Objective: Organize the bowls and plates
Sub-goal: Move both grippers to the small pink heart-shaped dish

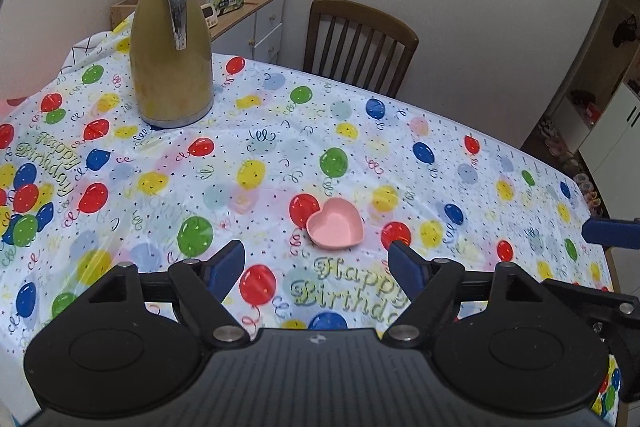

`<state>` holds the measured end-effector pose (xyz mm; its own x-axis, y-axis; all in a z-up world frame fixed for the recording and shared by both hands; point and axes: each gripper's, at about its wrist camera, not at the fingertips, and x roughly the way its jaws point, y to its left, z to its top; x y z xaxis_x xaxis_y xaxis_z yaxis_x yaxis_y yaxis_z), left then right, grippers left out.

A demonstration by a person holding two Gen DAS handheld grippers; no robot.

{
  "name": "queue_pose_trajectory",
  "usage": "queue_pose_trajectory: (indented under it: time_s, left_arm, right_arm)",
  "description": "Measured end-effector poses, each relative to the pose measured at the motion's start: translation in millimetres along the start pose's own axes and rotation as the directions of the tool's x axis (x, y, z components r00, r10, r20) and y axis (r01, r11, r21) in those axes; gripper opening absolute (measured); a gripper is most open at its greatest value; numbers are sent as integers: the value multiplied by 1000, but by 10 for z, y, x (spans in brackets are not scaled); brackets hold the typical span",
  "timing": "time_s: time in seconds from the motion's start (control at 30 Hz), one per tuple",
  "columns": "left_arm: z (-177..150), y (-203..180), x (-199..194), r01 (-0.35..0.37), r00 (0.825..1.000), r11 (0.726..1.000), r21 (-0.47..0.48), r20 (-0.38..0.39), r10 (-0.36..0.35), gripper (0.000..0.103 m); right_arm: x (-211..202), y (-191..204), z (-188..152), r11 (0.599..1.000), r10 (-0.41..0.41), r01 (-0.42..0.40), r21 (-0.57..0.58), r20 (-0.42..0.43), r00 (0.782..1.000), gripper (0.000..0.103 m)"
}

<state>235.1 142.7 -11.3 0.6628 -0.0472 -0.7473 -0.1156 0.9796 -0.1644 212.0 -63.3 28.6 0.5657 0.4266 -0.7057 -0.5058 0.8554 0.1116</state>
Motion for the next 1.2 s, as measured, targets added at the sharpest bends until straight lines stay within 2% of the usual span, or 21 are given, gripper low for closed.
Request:
queue_pose_trajectory:
  time_s: [0.2,0.5,0.73,1.0,1.07,1.13,1.2]
  left_arm:
    - [170,137,427,-12,1000,1000,-7,-26,12,79]
    - [205,195,991,2,997,1000,17,-75,-1,78]
    - [159,201,1335,35,991,999,14,-128,-33,78]
    - [131,227,1615,83,981,996,-20,-175,-85,77]
    - [129,227,1647,93,980,995,-26,-177,-96,75]
    - [129,222,1684,108,977,994,-35,-182,-113,63]
    - [128,219,1717,118,975,992,-44,-186,-124,61]
  right_arm:
    - [446,-207,189,996,-28,33,80,-71,997,102]
    - [1144,-442,367,982,-11,38,185,-145,989,98]
    - [1634,-585,402,960,20,43,277,-221,975,88]
    - [2088,-650,427,949,39,54,309,-285,958,76]
    - [2174,-643,424,951,38,57,305,-298,954,72]
    - [2250,-646,414,951,44,55,306,-307,951,67]
    - [2323,-648,404,950,42,60,306,-317,947,61]
